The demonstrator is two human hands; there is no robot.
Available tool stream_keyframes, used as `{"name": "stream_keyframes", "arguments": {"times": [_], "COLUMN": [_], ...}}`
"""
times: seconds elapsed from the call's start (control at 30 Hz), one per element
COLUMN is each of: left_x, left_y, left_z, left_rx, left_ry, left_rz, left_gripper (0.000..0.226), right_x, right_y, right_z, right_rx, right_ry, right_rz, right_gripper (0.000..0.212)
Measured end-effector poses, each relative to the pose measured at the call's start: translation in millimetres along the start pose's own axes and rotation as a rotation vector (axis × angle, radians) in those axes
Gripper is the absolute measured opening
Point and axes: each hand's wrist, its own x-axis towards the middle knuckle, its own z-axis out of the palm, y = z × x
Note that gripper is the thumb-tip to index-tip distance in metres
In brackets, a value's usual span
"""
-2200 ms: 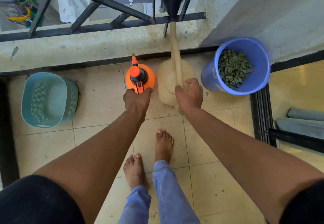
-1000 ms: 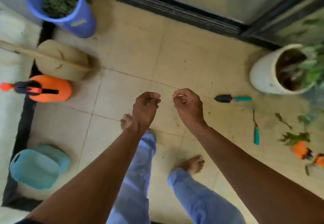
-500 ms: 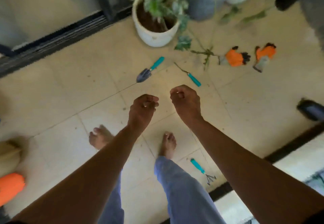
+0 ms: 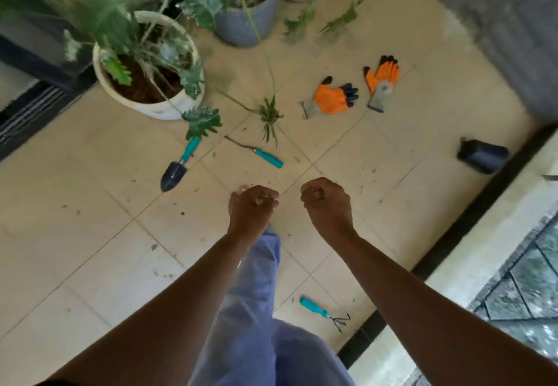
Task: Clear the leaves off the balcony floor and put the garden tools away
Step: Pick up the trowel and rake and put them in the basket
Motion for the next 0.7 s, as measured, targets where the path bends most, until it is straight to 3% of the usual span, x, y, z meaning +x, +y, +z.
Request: {"name": "stream_keyframes", "arguments": {"times": [0.23,0.4,0.53,0.7], "left_x": [58,101,136,193], "left_y": [34,35,1,-53], "left_z": [-11,-5,10,23], "left_rx": [0.049,-0.041,-0.128,-0.118], "left_ry": [-0.023,0.047,0.036,0.060], "left_rz": [-0.163,-0.281,-0.380,-0.445], "left_gripper": [0.021,0.013,0.020,0.016], "right_x": [72,131,187,246], "right_y": [-21,-1,34,61], "right_z": [-9,13,59,108], "right_rx": [-0.268,-0.603,-0.840,-0.894], "right_ry": [-0.202,-0.438,-0.515,-0.573], "right_rz": [-0.066,-0.114,-0.202,-0.260], "right_gripper": [0.008,0.032,0.052,0.050]}}
